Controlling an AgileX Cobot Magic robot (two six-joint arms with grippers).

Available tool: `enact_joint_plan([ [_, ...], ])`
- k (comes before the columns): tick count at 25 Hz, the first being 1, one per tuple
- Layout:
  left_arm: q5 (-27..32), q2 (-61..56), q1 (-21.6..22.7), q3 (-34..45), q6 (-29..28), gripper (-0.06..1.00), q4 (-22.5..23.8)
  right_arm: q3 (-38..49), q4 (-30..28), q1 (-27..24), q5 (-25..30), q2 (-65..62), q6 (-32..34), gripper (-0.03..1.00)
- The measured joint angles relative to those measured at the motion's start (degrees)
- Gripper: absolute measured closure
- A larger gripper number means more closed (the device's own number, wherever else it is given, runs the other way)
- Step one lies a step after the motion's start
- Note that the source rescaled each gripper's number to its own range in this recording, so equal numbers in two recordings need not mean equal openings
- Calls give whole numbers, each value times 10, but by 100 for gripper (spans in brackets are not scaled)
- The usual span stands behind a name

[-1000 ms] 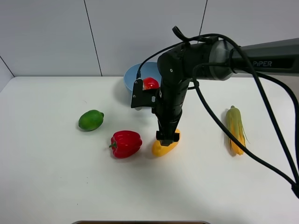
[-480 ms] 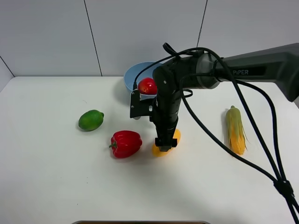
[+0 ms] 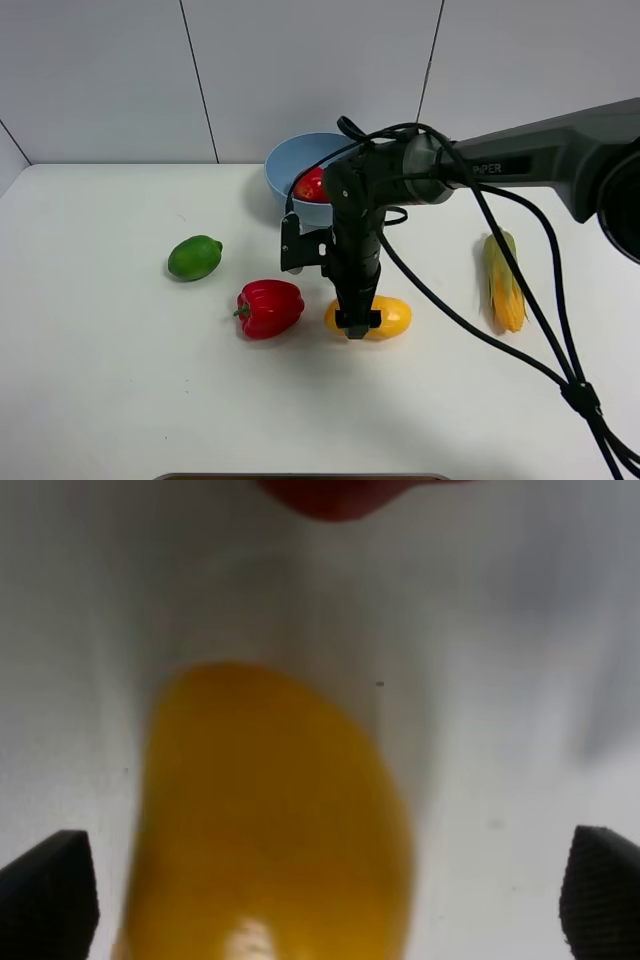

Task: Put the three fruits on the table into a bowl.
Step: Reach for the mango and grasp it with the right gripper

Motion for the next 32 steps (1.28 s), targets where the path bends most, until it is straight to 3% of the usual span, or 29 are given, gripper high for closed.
enact_joint_plan([
  [9, 0, 0, 0, 0, 0, -5, 0, 0, 11, 0, 23, 18, 1, 18],
  [18, 0, 0, 0, 0, 0, -5, 0, 0, 0, 0, 28, 18, 68, 37],
  [32, 0, 0, 0, 0, 0, -5, 0, 0, -3, 0, 43, 18, 105, 39],
])
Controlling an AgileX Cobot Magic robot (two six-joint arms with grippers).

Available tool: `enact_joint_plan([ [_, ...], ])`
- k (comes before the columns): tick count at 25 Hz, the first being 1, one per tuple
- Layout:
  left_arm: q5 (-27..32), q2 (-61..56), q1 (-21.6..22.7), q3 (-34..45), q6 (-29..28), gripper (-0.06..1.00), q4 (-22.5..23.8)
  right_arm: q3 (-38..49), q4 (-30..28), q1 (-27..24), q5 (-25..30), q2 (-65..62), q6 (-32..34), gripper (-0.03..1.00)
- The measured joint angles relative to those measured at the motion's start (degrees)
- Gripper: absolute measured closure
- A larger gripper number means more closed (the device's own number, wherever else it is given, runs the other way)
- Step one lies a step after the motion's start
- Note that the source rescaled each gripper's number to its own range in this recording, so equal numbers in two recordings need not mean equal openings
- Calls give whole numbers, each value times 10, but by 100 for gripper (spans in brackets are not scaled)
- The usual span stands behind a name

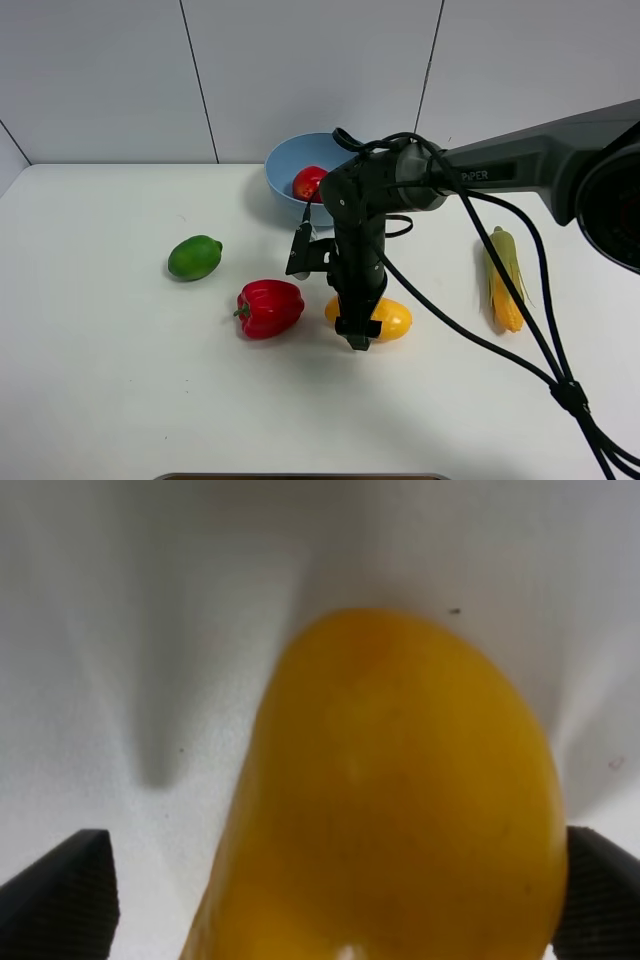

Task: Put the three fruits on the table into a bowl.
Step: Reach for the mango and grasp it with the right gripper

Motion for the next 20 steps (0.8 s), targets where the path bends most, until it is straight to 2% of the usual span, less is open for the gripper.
enact_joint_plan([
  [6, 0, 0, 0, 0, 0, -5, 0, 0, -15, 0, 2, 0, 27, 45],
  [12, 0, 0, 0, 0, 0, -5, 0, 0, -23, 0, 28, 14, 59, 50],
  [15, 0, 0, 0, 0, 0, -5, 0, 0, -23, 0, 28, 14, 70, 66],
  [18, 0, 0, 0, 0, 0, -5, 0, 0, -23, 0, 29, 14, 75, 93],
  [20, 0, 0, 0, 0, 0, -5, 0, 0, -23, 0, 29, 14, 76, 97],
])
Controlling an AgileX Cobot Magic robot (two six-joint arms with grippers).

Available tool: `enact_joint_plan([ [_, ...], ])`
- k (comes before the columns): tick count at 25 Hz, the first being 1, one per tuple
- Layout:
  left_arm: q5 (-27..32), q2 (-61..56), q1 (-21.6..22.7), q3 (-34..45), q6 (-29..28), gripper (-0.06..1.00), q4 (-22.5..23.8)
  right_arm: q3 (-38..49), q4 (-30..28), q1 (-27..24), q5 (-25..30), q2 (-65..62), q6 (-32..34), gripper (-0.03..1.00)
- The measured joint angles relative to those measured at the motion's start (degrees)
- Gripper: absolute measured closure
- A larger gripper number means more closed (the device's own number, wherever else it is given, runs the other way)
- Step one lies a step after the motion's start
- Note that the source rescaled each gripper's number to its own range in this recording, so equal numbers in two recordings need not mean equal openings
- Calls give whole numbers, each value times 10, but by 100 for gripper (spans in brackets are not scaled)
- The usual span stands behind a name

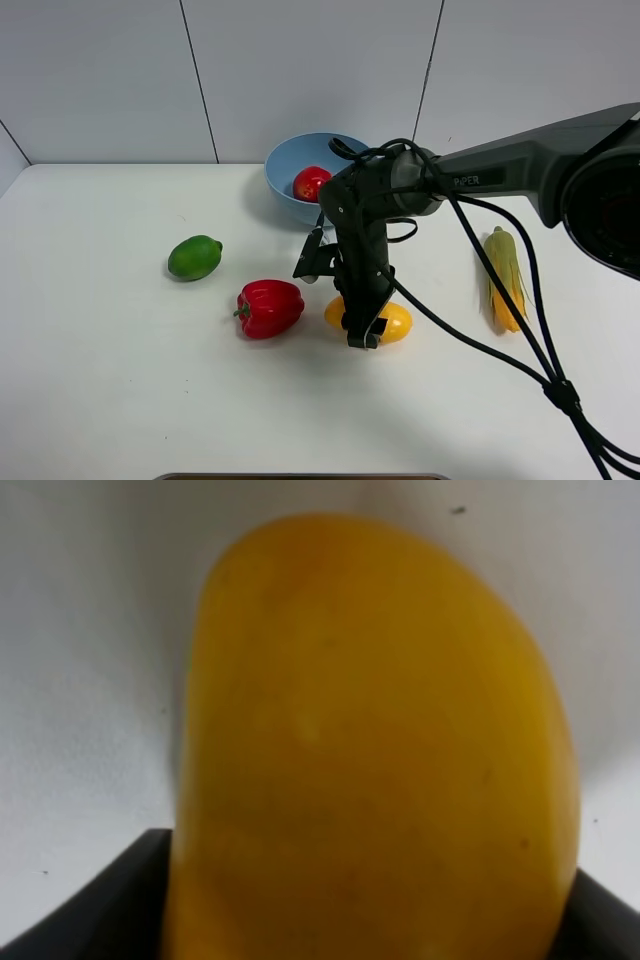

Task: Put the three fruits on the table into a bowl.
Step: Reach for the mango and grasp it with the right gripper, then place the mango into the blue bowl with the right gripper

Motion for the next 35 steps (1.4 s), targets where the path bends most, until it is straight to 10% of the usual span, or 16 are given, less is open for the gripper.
enact_joint_plan([
  [35, 0, 0, 0, 0, -1, -5, 0, -10, -15, 0, 30, -144, 36, 97],
])
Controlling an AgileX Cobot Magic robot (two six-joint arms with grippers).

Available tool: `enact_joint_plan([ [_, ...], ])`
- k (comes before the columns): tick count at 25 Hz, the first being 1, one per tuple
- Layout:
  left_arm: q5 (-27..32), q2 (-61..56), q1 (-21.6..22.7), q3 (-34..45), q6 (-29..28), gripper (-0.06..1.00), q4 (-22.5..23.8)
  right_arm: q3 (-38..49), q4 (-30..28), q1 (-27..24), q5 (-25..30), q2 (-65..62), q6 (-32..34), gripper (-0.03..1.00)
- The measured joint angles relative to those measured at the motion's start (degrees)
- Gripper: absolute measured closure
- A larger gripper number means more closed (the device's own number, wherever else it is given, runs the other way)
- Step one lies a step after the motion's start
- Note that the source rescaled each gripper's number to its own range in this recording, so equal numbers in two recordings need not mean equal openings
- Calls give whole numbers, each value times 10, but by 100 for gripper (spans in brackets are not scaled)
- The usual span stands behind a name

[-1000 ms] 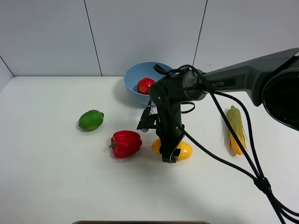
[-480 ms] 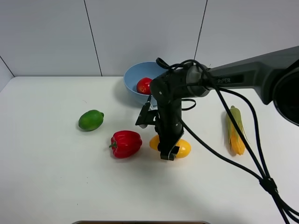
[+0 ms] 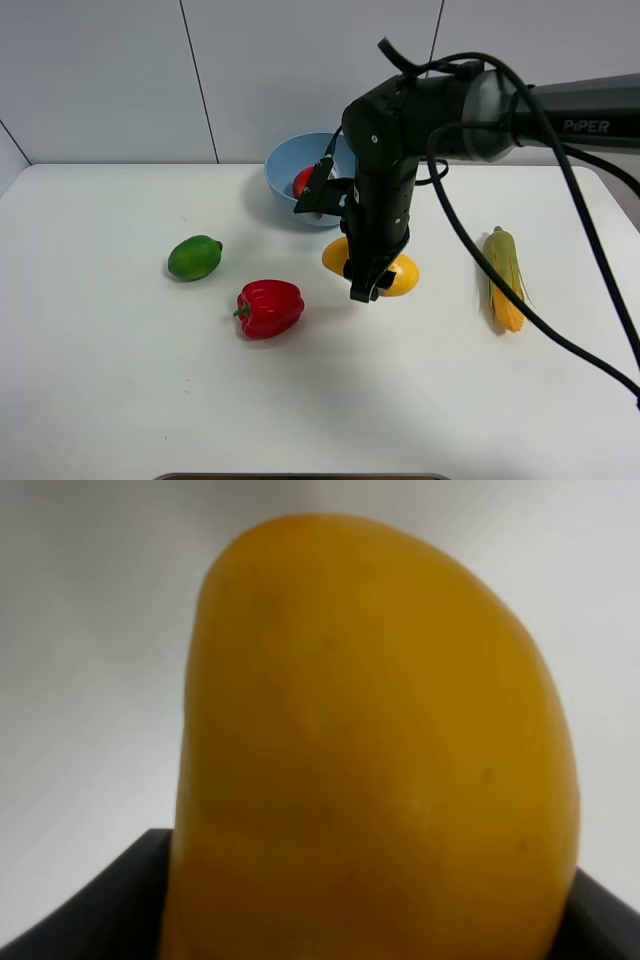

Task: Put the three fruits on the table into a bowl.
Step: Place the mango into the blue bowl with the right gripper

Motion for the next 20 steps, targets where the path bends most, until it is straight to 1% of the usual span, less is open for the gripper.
enact_joint_plan([
  [2, 0, 0, 0, 0, 0, -5, 0, -22, -8, 0, 16, -6, 10, 97],
  [4, 0, 0, 0, 0, 1, -5, 0, -62, -10, 0, 29, -7, 16, 97],
  [8, 0, 0, 0, 0, 1, -5, 0, -150, -10, -3, 26, -7, 39, 97],
  [11, 0, 0, 0, 0, 1, -5, 0, -198, -9, -23, -4, -7, 65, 97],
  [13, 0, 0, 0, 0, 1, -5, 0, -212, -9, -44, -31, -7, 86, 97],
  [17, 0, 0, 0, 0, 1, -5, 0, -222, -5, -84, -84, 3, 108, 97],
  [20, 0, 0, 0, 0, 1, -5, 0, -223, 8, -103, -128, 28, 114, 97],
])
